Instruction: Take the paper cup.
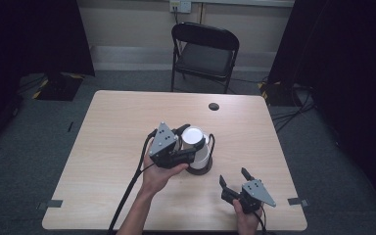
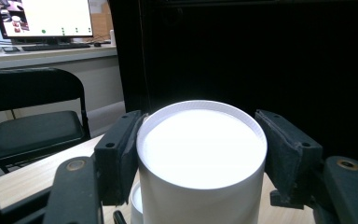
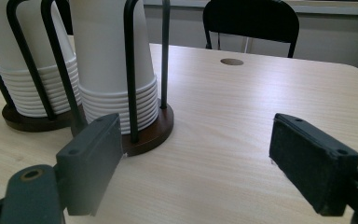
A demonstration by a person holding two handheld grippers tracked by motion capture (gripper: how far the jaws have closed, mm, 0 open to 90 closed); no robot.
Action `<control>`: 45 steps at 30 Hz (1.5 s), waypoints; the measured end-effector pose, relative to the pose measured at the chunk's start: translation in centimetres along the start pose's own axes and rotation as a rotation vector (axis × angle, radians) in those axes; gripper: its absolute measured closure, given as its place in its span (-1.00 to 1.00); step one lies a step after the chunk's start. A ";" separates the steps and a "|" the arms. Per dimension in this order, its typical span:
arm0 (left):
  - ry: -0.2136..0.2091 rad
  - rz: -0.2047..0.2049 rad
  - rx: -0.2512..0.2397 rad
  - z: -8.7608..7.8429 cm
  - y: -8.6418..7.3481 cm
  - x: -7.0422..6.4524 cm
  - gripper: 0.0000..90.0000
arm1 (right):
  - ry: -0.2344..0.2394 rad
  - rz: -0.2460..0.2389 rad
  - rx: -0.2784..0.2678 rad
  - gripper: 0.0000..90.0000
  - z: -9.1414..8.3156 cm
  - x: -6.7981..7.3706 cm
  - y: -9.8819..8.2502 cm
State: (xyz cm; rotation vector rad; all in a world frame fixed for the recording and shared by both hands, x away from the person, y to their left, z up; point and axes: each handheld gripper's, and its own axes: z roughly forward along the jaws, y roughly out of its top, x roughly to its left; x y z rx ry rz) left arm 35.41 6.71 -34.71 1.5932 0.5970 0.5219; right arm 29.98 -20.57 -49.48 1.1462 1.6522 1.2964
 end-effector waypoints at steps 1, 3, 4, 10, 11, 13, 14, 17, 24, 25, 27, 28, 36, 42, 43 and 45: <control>-0.004 -0.004 0.002 -0.2 -0.1 -0.1 -0.23 | 0.000 -0.001 0.002 -0.64 0.0 0.0 0.0; -0.011 -0.009 0.000 -0.6 -0.4 -0.2 -0.23 | 0.000 -0.003 0.007 -0.64 0.1 0.0 0.0; -0.013 -0.012 -0.002 -0.7 -0.4 -0.2 -0.23 | -0.004 -0.007 0.011 -0.64 0.1 0.1 0.0; -0.032 -0.042 -0.002 -1.6 -1.4 -0.4 -0.23 | 0.002 -0.002 0.007 -0.63 0.0 0.0 0.0; -0.033 -0.046 0.001 -1.7 -1.6 -0.4 -0.23 | -0.002 0.000 0.006 -0.62 0.0 0.0 0.0; -0.037 -0.060 0.007 -1.8 -2.1 -0.5 -0.23 | -0.012 0.002 0.008 -0.54 0.1 0.0 0.0; -0.037 -0.063 0.011 -1.8 -2.3 -0.5 -0.23 | -0.016 0.002 0.012 -0.54 0.1 0.0 0.1; -0.041 -0.082 0.012 -2.1 -2.8 -0.6 -0.23 | 0.006 -0.004 0.020 -0.49 0.3 0.3 0.1; -0.039 -0.127 0.028 -3.0 -4.2 -0.5 -0.23 | 0.132 -0.023 0.000 -0.27 0.2 1.9 0.5; -0.042 -0.137 0.031 -3.1 -4.3 -0.4 -0.23 | 0.152 -0.034 -0.010 -0.23 0.2 2.3 0.6; -0.039 -0.152 0.031 -3.4 -4.6 -0.4 -0.23 | 0.198 -0.051 -0.023 -0.19 0.1 3.2 0.8; -0.043 -0.160 0.029 -3.5 -4.8 -0.3 -0.23 | 0.221 -0.054 -0.032 -0.16 0.1 3.6 1.0; -0.058 -0.249 0.023 -4.3 -5.9 0.1 -0.23 | 0.341 -0.100 -0.078 0.06 0.3 5.8 1.0; -0.101 -0.324 0.019 -4.5 -7.0 0.5 -0.23 | 0.378 -0.130 -0.115 0.16 0.4 6.3 0.8; -0.110 -0.344 0.015 -4.6 -7.2 0.6 -0.23 | 0.383 -0.134 -0.121 0.17 0.3 6.3 0.8; -0.114 -0.373 0.012 -4.6 -7.6 0.8 -0.23 | 0.387 -0.149 -0.135 0.18 0.4 6.5 0.6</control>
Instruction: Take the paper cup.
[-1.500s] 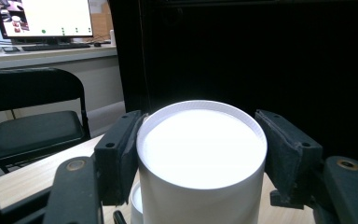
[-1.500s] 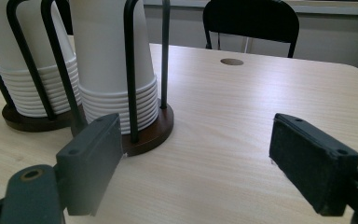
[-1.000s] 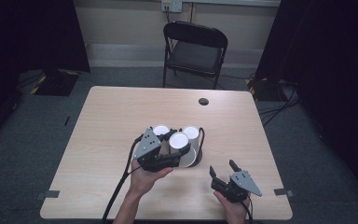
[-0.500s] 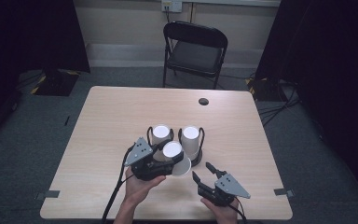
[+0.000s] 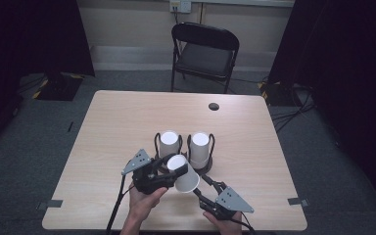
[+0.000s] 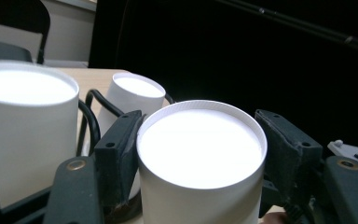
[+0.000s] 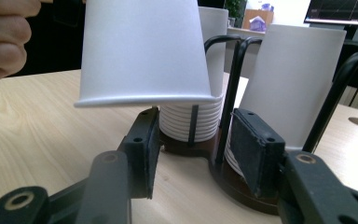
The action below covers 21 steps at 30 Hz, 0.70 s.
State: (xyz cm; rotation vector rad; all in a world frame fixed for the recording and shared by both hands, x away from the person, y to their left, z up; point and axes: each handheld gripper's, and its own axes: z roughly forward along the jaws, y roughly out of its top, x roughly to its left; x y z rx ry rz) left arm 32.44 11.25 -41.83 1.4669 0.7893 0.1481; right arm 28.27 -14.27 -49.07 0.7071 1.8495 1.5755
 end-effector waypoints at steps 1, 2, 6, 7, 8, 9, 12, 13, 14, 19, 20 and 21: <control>0.005 -0.006 0.003 0.0 -0.1 0.1 -0.23 | 0.003 -0.005 -0.009 0.20 0.0 0.1 -0.1; 0.003 -0.016 0.004 0.0 -0.3 0.1 -0.23 | 0.006 -0.011 -0.014 0.20 0.1 0.2 -0.1; 0.003 -0.025 0.006 -0.1 -0.5 0.1 -0.23 | 0.002 -0.037 -0.037 0.26 0.4 0.3 -0.3; -0.004 -0.030 0.010 -0.1 -0.6 0.1 -0.23 | 0.004 -0.043 -0.045 0.27 0.4 0.4 -0.3; 0.002 -0.035 0.011 0.0 -0.6 0.1 -0.23 | 0.004 -0.054 -0.057 0.27 0.5 0.4 -0.4; 0.001 -0.042 0.012 0.0 -0.6 0.1 -0.23 | 0.006 -0.062 -0.063 0.28 0.5 0.4 -0.4; -0.007 -0.058 0.018 0.2 -0.7 0.0 -0.23 | 0.004 -0.064 -0.073 0.28 0.6 0.5 -0.5; -0.011 -0.069 0.016 0.3 -0.7 0.0 -0.23 | 0.004 -0.067 -0.078 0.29 0.7 0.4 -0.5; -0.019 -0.082 0.018 0.4 -0.8 0.0 -0.23 | 0.006 -0.066 -0.079 0.30 0.8 0.4 -0.5; -0.031 -0.103 0.024 1.0 -0.6 -0.3 -0.23 | -0.003 -0.071 -0.079 0.38 0.9 0.3 -0.5; -0.049 -0.113 0.022 1.1 -0.5 -0.3 -0.23 | -0.003 -0.069 -0.082 0.39 0.9 0.3 -0.5; -0.062 -0.126 0.021 1.2 -0.5 -0.4 -0.23 | -0.005 -0.073 -0.089 0.40 0.9 0.3 -0.5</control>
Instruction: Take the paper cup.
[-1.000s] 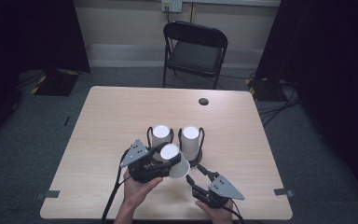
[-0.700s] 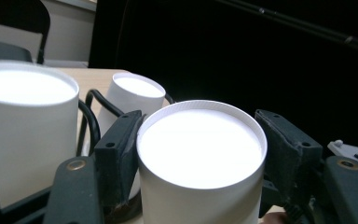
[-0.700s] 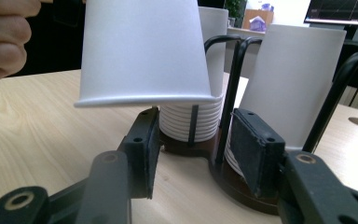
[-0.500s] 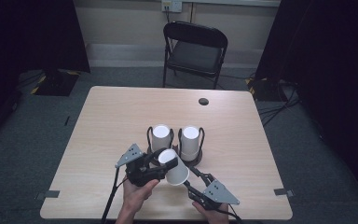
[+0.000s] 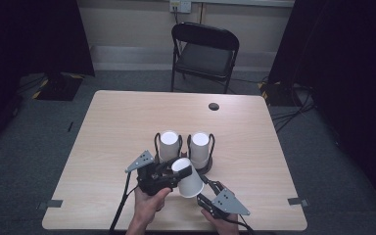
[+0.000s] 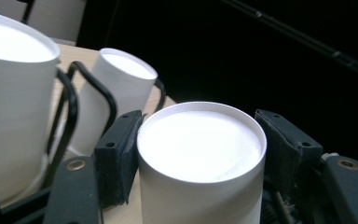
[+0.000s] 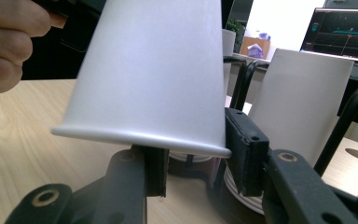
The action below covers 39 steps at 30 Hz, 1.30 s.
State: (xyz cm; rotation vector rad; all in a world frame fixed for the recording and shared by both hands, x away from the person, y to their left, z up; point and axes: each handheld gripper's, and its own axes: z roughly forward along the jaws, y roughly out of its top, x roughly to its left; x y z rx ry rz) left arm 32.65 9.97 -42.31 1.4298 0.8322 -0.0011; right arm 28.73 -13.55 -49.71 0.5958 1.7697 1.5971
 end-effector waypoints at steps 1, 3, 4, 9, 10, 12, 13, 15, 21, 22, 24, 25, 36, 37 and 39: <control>-0.001 0.008 0.007 0.1 0.0 -0.1 -0.23 | -0.004 -0.001 -0.007 0.42 0.0 0.0 0.0; 0.000 0.002 0.005 0.1 0.0 -0.2 -0.23 | -0.004 -0.002 -0.023 0.43 0.0 -0.1 0.1; 0.006 0.007 0.007 0.1 -0.1 -0.2 -0.23 | -0.006 -0.001 -0.031 0.44 0.0 -0.1 0.1; -0.006 -0.008 0.012 0.4 -0.5 -0.3 -0.24 | -0.018 0.000 -0.043 0.49 0.1 -0.2 0.1; -0.009 -0.008 0.009 0.4 -0.6 -0.2 -0.24 | -0.024 -0.001 -0.040 0.50 0.1 -0.2 0.2; -0.016 -0.011 0.004 0.4 -0.7 -0.2 -0.24 | -0.031 -0.002 -0.036 0.52 0.0 -0.2 0.2; -0.018 -0.015 0.004 0.4 -0.8 -0.1 -0.24 | -0.031 -0.004 -0.039 0.53 0.0 -0.2 0.2; -0.023 -0.016 0.001 0.3 -0.8 0.0 -0.25 | -0.027 -0.001 -0.043 0.60 -0.1 -0.2 0.2; -0.013 -0.001 0.008 0.3 -0.7 0.1 -0.29 | -0.029 -0.003 -0.048 0.76 -0.4 -0.2 0.4; -0.019 -0.009 0.006 0.3 -0.6 0.3 -0.29 | -0.028 -0.006 -0.045 0.77 -0.5 -0.2 0.4; -0.006 0.004 0.005 0.3 -0.6 0.4 -0.30 | -0.027 -0.007 -0.045 0.80 -0.5 -0.2 0.4; 0.004 0.014 0.008 0.3 -0.5 0.3 -0.31 | -0.029 -0.005 -0.042 0.80 -0.5 -0.2 0.4; 0.051 0.057 0.002 0.1 0.0 0.4 -0.27 | -0.023 0.015 -0.019 0.86 -0.8 -0.4 0.5; 0.063 0.061 0.003 0.1 0.0 0.4 -0.26 | -0.021 0.021 -0.018 0.87 -0.8 -0.5 0.5; 0.062 0.053 -0.006 0.1 0.0 0.5 -0.25 | -0.020 0.040 -0.015 0.88 -0.9 -0.6 0.6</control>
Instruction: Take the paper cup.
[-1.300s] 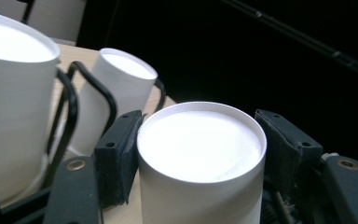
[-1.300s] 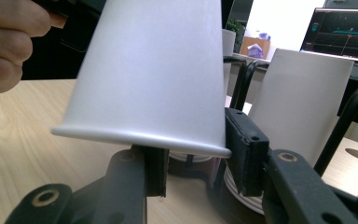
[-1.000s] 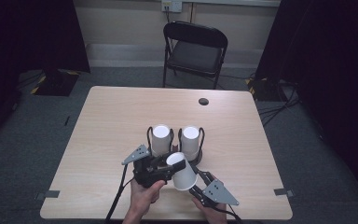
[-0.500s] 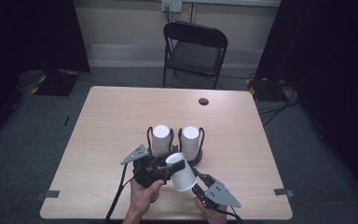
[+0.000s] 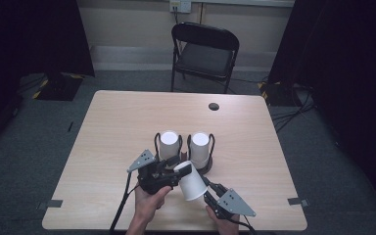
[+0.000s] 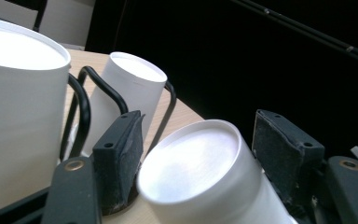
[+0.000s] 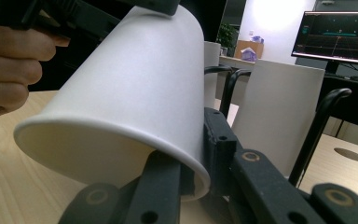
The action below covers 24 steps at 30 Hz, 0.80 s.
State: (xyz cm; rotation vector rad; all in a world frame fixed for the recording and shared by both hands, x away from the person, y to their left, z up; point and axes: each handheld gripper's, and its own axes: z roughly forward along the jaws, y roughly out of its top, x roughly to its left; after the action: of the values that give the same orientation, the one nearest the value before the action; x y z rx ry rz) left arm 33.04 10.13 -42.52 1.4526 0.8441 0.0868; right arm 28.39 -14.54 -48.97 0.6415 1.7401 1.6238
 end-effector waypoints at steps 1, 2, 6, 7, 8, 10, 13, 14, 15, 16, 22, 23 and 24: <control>0.000 0.001 0.002 -0.1 0.0 0.1 -0.25 | 0.001 0.011 0.006 0.88 0.0 0.0 0.0; 0.000 0.001 0.000 0.0 0.0 0.1 -0.24 | 0.009 0.011 0.008 0.88 0.0 -0.1 0.1; 0.025 0.050 0.016 0.1 -0.1 -0.1 -0.26 | 0.023 0.019 0.024 0.88 0.1 -0.2 0.2; 0.033 0.059 0.016 0.1 -0.1 -0.2 -0.26 | 0.028 0.026 0.033 0.88 0.1 -0.2 0.2; 0.039 0.076 0.012 0.1 -0.1 -0.3 -0.26 | 0.030 0.028 0.036 0.88 0.1 -0.3 0.2; 0.049 0.098 0.018 0.0 -0.1 -0.4 -0.26 | 0.040 0.035 0.046 0.88 0.1 -0.3 0.3; 0.061 0.104 0.017 -0.2 0.0 -0.4 -0.29 | 0.053 0.038 0.054 0.89 0.1 -0.3 0.4; 0.064 0.111 0.014 -0.2 0.0 -0.4 -0.30 | 0.056 0.042 0.057 0.89 0.2 -0.3 0.5; 0.073 0.119 0.013 -0.3 -0.1 -0.4 -0.31 | 0.059 0.042 0.062 0.89 0.2 -0.4 0.5; 0.079 0.123 0.014 -0.3 -0.1 -0.4 -0.32 | 0.065 0.045 0.067 0.89 0.2 -0.4 0.6; 0.112 0.156 0.019 -0.7 -0.2 -0.3 -0.35 | 0.064 0.071 0.120 0.89 0.3 -0.6 0.6; 0.111 0.151 0.023 -0.7 -0.2 -0.3 -0.35 | 0.069 0.079 0.127 0.89 0.2 -0.7 0.6; 0.108 0.154 0.023 -0.8 -0.1 -0.2 -0.35 | 0.073 0.080 0.138 0.89 0.2 -0.7 0.6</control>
State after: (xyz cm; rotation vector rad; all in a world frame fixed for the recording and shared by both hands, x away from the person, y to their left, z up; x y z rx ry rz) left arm 32.38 10.67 -42.46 1.5436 0.8220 0.2744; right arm 28.97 -14.88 -48.23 0.7334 1.9143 1.6097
